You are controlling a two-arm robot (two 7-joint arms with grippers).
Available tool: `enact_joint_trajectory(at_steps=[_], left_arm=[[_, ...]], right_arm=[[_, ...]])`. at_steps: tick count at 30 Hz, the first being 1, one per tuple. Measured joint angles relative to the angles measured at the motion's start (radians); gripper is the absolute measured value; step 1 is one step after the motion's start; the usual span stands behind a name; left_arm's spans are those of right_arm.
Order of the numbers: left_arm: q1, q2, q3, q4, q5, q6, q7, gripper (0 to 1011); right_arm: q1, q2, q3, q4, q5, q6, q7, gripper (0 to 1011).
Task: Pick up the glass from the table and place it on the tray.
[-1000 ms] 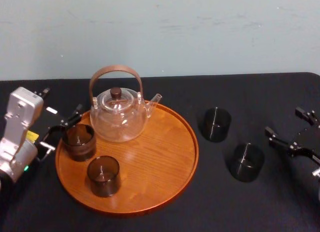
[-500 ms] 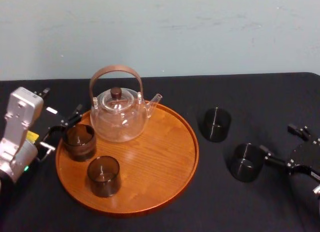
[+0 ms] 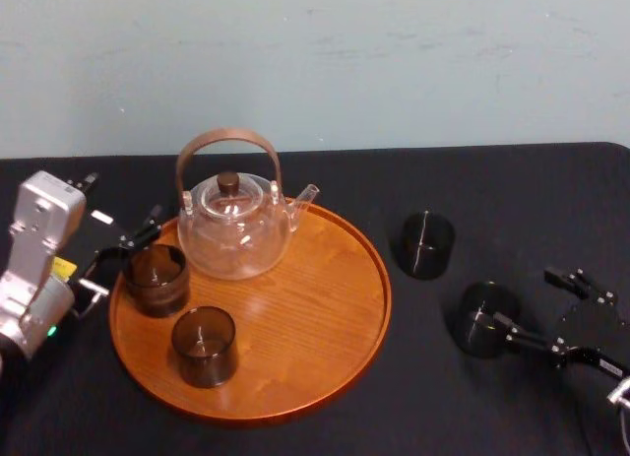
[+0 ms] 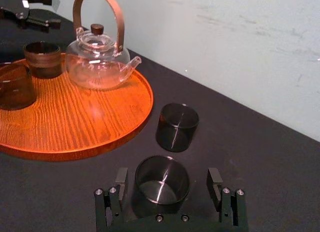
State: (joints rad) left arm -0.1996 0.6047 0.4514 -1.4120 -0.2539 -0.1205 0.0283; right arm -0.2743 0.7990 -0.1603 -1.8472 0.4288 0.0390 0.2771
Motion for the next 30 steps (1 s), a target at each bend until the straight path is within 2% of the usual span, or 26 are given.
enact_joint_trajectory(at_steps=[6,22,30], left_arm=[[0.000,0.000,0.000,0.000,0.000,0.000,0.000,1002],[0.000,0.000,0.000,0.000,0.000,0.000,0.000,1001],[0.000,0.000,0.000,0.000,0.000,0.000,0.000,1002]], right_arm=[[-0.002,-0.007,0.000,-0.001,-0.009,0.026,0.012,1002],[0.018,-0.046,0.006,0.009,-0.014,0.168,0.030,1002],[0.034,-0.060,0.007,0.018,-0.022,0.215,0.047,1002]])
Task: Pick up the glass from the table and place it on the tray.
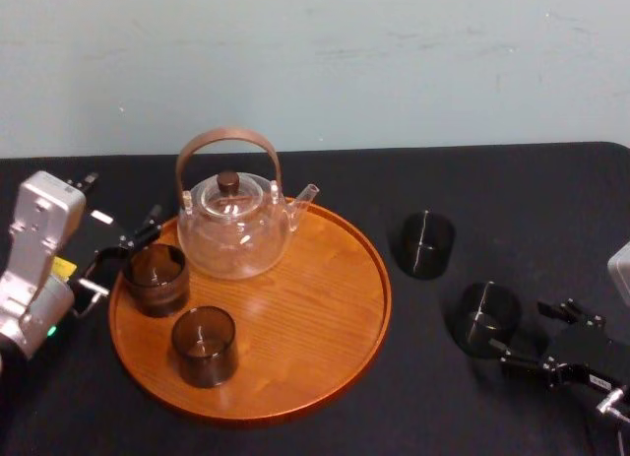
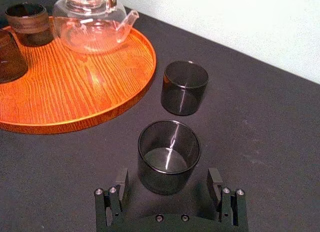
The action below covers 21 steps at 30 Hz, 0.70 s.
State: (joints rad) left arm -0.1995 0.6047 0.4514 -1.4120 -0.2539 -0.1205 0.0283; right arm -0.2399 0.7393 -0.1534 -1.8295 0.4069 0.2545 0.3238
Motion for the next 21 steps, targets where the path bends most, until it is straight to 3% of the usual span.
enact_joint_trajectory(at_steps=[11,21], left_arm=[[0.000,0.000,0.000,0.000,0.000,0.000,0.000,1001],[0.000,0.000,0.000,0.000,0.000,0.000,0.000,1001]], right_arm=[[0.037,-0.027,-0.004,0.026,-0.017,0.044,0.021,1002],[0.097,-0.050,-0.034,0.067,-0.033,0.069,0.049,1002]])
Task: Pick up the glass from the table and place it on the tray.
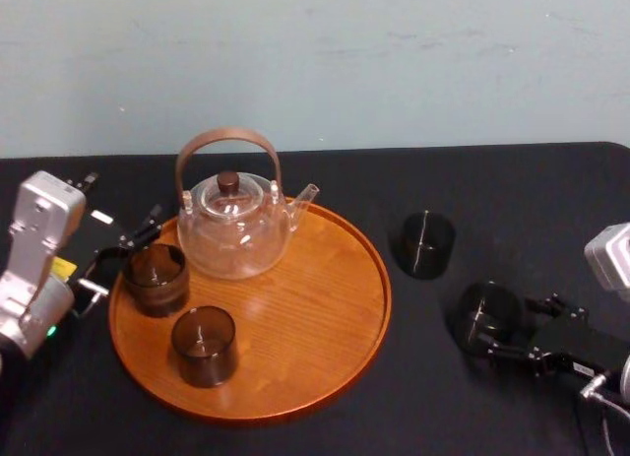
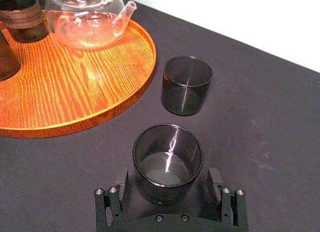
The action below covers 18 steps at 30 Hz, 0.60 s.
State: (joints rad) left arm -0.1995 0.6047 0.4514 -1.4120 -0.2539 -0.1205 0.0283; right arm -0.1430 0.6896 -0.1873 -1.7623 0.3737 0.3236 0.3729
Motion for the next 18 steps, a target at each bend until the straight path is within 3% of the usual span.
enact_joint_trajectory(at_steps=[18], left_arm=[[0.000,0.000,0.000,0.000,0.000,0.000,0.000,1001]], right_arm=[[0.082,-0.030,-0.040,0.061,-0.013,0.019,0.019,1002]])
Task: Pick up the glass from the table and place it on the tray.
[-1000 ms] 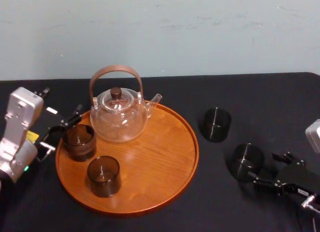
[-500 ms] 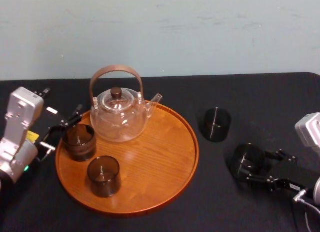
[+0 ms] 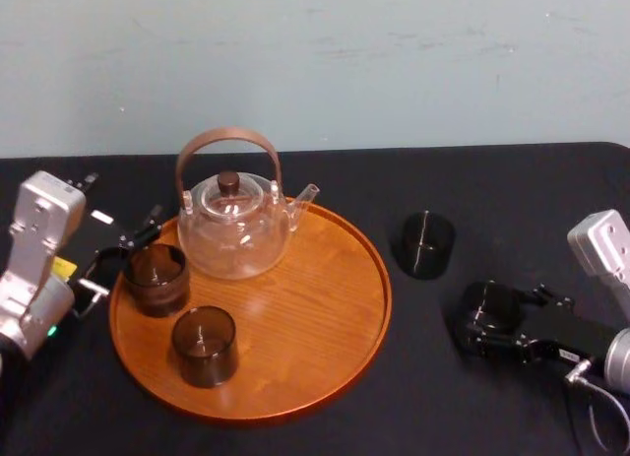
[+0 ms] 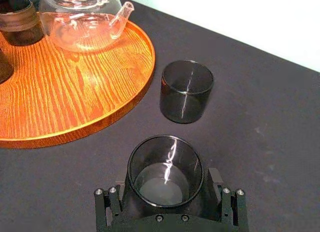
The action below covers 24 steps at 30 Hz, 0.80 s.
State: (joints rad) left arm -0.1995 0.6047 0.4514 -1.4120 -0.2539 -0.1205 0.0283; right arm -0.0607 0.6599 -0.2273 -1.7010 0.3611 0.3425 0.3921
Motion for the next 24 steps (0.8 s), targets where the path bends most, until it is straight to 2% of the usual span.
enact_joint_trajectory(at_steps=[16,24], left_arm=[[0.000,0.000,0.000,0.000,0.000,0.000,0.000,1001],[0.000,0.000,0.000,0.000,0.000,0.000,0.000,1001]], right_arm=[[0.027,-0.003,-0.028,0.012,-0.010,0.000,0.011,1002],[0.026,-0.003,-0.027,0.011,-0.010,-0.001,0.011,1002]])
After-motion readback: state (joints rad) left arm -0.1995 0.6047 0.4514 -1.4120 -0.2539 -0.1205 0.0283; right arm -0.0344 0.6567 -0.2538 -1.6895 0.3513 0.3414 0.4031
